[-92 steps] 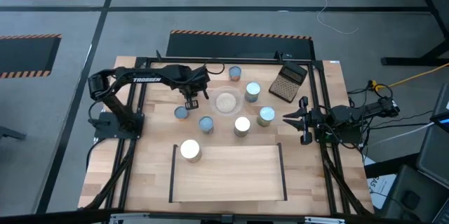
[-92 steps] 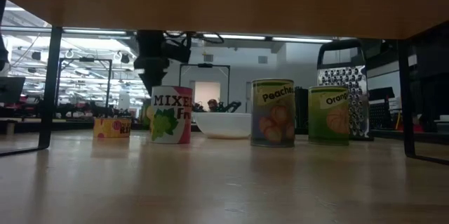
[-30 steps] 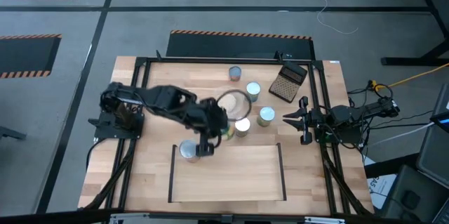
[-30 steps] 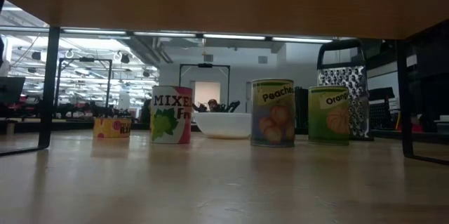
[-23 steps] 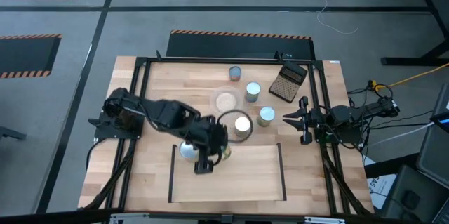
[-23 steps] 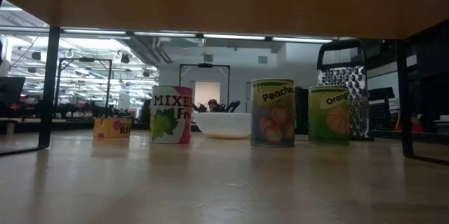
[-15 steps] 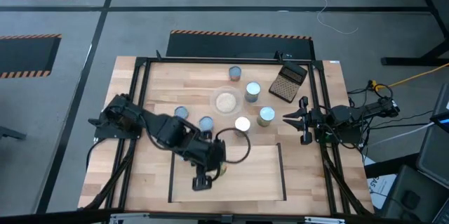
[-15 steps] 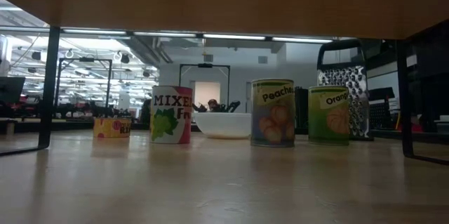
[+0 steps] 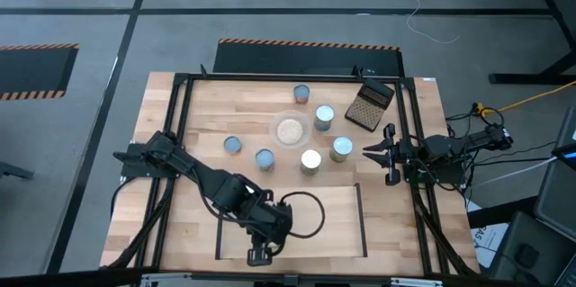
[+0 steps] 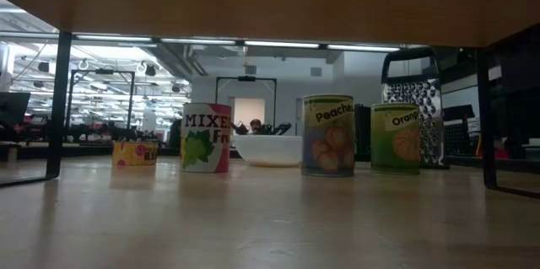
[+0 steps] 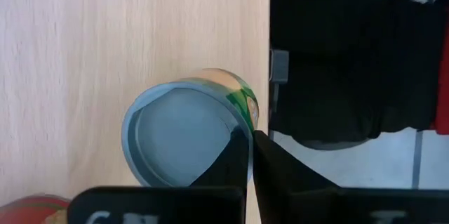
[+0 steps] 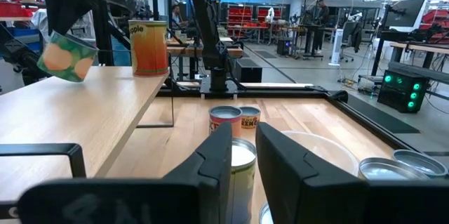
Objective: Pick and place cans onto a shelf
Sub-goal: Put the small canned peaches on the shelf
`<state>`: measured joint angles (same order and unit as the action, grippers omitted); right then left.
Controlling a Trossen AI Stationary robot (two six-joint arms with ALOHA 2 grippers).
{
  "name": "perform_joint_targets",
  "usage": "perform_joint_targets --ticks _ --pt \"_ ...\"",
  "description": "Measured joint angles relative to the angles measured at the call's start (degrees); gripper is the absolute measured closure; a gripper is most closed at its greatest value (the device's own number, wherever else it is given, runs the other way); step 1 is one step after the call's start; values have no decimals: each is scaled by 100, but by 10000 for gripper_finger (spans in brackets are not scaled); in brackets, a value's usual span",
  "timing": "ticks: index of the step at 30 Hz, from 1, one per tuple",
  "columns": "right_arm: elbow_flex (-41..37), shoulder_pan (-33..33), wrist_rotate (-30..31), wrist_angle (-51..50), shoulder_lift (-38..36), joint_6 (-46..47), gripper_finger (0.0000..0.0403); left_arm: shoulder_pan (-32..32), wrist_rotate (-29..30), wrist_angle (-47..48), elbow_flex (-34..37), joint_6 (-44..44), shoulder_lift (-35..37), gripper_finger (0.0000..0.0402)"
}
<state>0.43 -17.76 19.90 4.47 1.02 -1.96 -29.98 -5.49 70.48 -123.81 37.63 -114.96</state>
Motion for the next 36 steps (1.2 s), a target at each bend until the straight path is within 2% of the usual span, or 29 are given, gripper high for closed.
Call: perform_joint_targets --ticks 36 --pt "0 1 -2 -4 0 13 331 22 437 81 0 78 -60 394"
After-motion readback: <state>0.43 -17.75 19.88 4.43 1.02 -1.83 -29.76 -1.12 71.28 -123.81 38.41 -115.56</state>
